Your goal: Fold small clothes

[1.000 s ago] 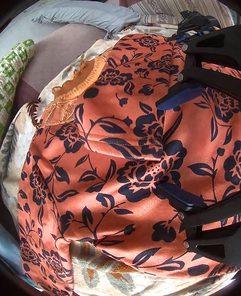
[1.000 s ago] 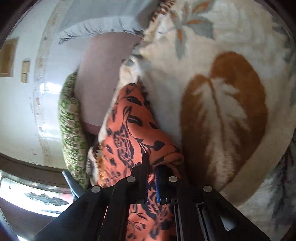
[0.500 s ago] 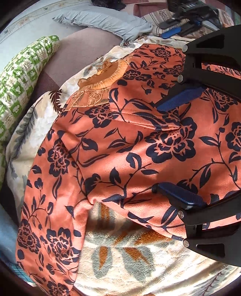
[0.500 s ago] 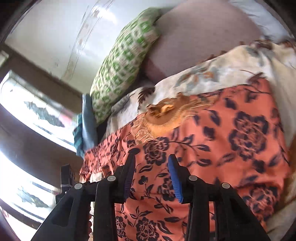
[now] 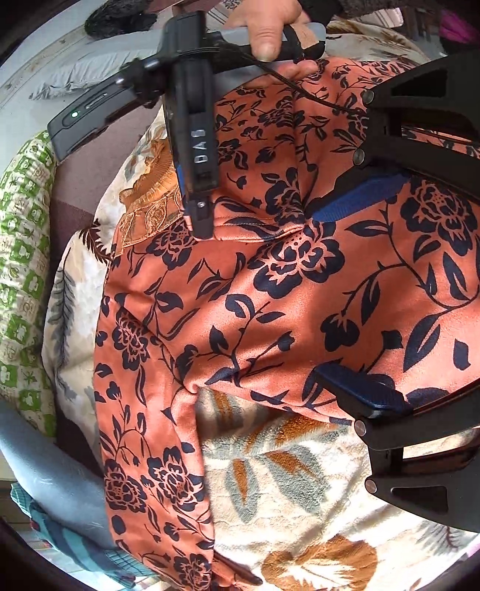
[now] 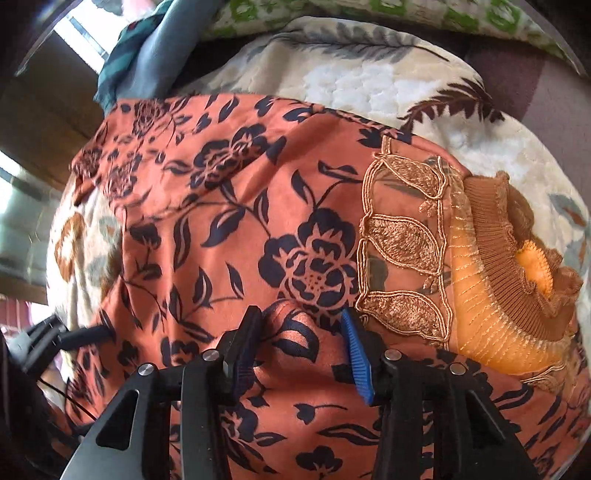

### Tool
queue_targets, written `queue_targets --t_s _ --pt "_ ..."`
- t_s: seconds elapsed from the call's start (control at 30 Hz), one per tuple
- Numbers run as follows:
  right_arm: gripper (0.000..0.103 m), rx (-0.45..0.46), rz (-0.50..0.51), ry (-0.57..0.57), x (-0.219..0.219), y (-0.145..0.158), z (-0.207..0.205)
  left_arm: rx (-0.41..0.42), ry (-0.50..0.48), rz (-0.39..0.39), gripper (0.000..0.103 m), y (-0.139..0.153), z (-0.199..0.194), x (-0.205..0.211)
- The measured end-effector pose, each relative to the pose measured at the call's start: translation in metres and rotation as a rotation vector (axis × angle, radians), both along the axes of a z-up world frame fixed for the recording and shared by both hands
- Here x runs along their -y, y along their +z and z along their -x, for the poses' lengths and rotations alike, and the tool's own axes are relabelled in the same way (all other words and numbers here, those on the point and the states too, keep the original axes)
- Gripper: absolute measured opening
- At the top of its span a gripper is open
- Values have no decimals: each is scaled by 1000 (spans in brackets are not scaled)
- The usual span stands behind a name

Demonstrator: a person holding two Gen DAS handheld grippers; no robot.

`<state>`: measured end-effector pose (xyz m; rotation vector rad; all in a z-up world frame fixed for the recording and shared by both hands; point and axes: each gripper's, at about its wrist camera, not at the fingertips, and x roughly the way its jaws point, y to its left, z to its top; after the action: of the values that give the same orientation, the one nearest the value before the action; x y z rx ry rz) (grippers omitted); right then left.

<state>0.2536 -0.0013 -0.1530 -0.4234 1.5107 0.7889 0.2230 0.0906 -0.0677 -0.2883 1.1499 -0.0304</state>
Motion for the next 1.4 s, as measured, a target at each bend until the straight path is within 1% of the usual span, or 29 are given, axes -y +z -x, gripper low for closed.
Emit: queue_targets --t_s 0.03,0.07,0.1,0.13,0.2,0.23,0.3,0.33,0.37,0.4,0.47,0.53,0.6,0.63,0.67,0.7,0.77,0.83,0.9,0.97,1.03,1.13,1.17,1.2,1.23,1.3,1.33,1.37,1.4 --pt "21 48 14 49 0 3 8 0 -1 -8 78 0 -2 1" --pt "8 78 25 71 2 7 13 -1 -3 -13 78 1 -5 2" --pt "8 110 21 69 3 14 15 0 -4 -15 78 2 -7 3" --pt "8 141 -15 54 6 26 15 5 -1 -18 78 5 -11 3" --pt "8 209 -140 -32 15 54 4 29 14 -23 78 10 -17 2" --pt "8 211 -190 -84 20 61 -5 36 22 -22 78 12 -19 2" --pt "8 189 -210 -140 20 55 -17 28 36 -22 78 12 -23 2" --pt "9 193 -201 -149 13 46 -17 25 39 -21 78 11 -23 2" --pt "13 163 -190 -166 8 32 -18 19 43 -23 78 10 -24 2" --pt "13 139 -159 -190 3 15 -19 12 45 -26 78 8 -25 3" --pt "14 152 -90 -222 -8 -10 -18 -3 45 -27 78 6 -26 5" --pt "17 169 -98 -259 -3 -12 -17 -2 44 -30 78 7 -27 6" --pt "19 167 -122 -285 6 -2 -18 6 42 -39 78 8 -30 8" --pt "24 177 -125 -295 13 7 -19 4 42 -44 78 9 -33 10" --pt "30 191 -142 -314 23 17 -19 3 40 -44 78 9 -37 13" --pt "34 200 -171 -339 37 29 -20 3 38 -44 78 9 -41 15" --pt "44 229 -177 -417 75 46 -21 5 51 -55 78 9 -51 18" --pt "48 209 -176 -526 122 52 -20 1 52 -55 79 6 -64 23" --pt "48 195 -159 -606 167 54 -13 -29 41 -82 79 -3 -80 30" --pt "48 187 -130 -663 206 53 -2 -68 41 -133 79 -14 -96 36" --pt "48 185 -117 -701 237 54 12 -83 38 -173 79 -23 -106 41" --pt "48 205 -100 -763 273 57 31 -124 12 -183 78 -40 -118 53" --pt "49 208 -103 -792 284 58 36 -111 18 -200 78 -41 -120 56" --pt "49 204 -111 -821 294 58 41 -91 28 -198 70 -40 -120 58" --pt "49 202 -114 -850 303 57 45 -77 38 -185 60 -39 -120 58" --pt "49 193 -135 -893 316 57 51 -70 49 -152 18 -34 -116 57" --pt "49 194 -142 -905 321 58 53 -70 48 -124 10 -30 -109 55" --pt "49 198 -146 -911 324 60 56 -53 59 -128 7 -24 -100 51" --pt "49 204 -150 -914 326 61 59 -38 68 -165 7 -18 -91 47"
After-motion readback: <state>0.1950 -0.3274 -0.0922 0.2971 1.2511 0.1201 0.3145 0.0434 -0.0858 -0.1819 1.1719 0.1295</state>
